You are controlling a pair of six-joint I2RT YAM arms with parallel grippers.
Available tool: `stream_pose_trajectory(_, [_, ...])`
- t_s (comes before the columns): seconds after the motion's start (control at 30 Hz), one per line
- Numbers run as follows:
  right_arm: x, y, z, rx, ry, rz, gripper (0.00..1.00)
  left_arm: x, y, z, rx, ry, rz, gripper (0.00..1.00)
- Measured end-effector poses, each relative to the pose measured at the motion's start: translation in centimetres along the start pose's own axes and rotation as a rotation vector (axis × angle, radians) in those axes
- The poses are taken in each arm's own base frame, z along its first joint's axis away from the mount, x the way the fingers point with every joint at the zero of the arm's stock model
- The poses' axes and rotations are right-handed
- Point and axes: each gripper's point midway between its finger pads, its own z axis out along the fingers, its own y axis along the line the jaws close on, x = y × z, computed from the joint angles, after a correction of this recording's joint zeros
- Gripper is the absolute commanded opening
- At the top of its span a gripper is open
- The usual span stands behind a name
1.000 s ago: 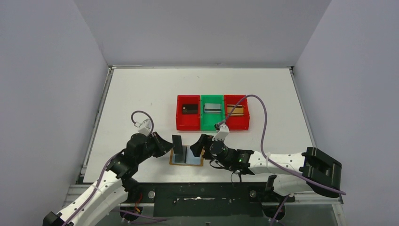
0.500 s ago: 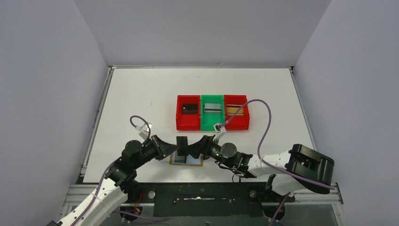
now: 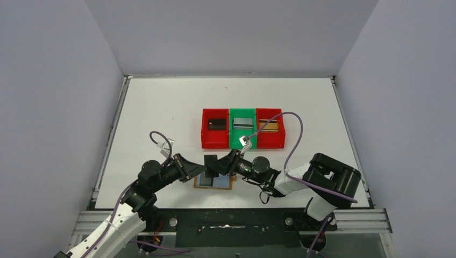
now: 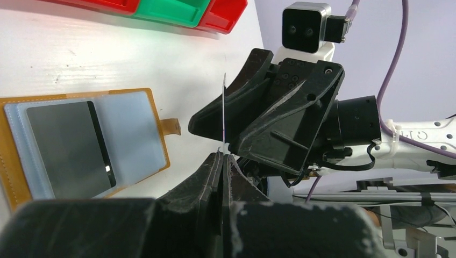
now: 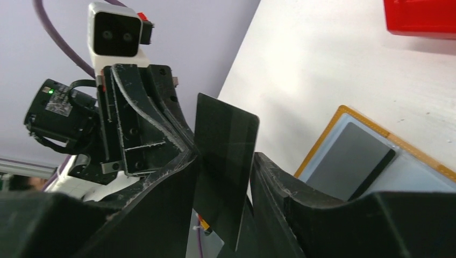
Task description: Take the credit cards out of the card holder
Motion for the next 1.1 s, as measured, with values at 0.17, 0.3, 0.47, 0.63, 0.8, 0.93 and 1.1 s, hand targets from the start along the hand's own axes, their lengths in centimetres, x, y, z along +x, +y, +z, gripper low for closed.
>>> stream_pose_trajectory(0.17, [-0.2, 0.7, -0.2, -0.041, -0.013, 0.025, 0.42, 0.1, -0.1, 0.0, 0.004, 0.006, -0.007, 0.0])
stream_pose_trajectory(0.3, [0.1, 0.1, -0.9, -0.028, -0.012, 0.04, 0.38, -0.1, 0.0, 0.0, 0.002, 0.001, -0.01, 0.0])
stream_pose_trajectory(0.47, [0.1, -0.1, -1.2, -0.024, -0.013, 0.047, 0.25, -0.1, 0.1, 0.1, -0.003, 0.001, -0.013, 0.0])
stream_pose_trajectory(0.63, [-0.4, 0.2, -1.3, -0.037, -0.027, 0.047, 0.15, -0.2, 0.2, 0.2, -0.006, -0.001, -0.015, 0.0])
stream_pose_trajectory(0.8, [-1.2, 0.8, -1.6, -0.05, -0.045, 0.039, 0.04, -0.4, 0.2, 0.3, -0.006, -0.008, -0.02, 0.13])
stream_pose_trajectory(0.93, [-1.9, 2.1, -2.0, -0.071, -0.057, 0.01, 0.0, -0.6, 0.4, 0.4, -0.013, -0.015, -0.014, 0.64])
stream_pose_trajectory(1.1, [-2.5, 2.4, -2.3, -0.038, -0.063, -0.036, 0.0, -1.0, 2.3, 0.3, -0.128, -0.02, 0.009, 0.84])
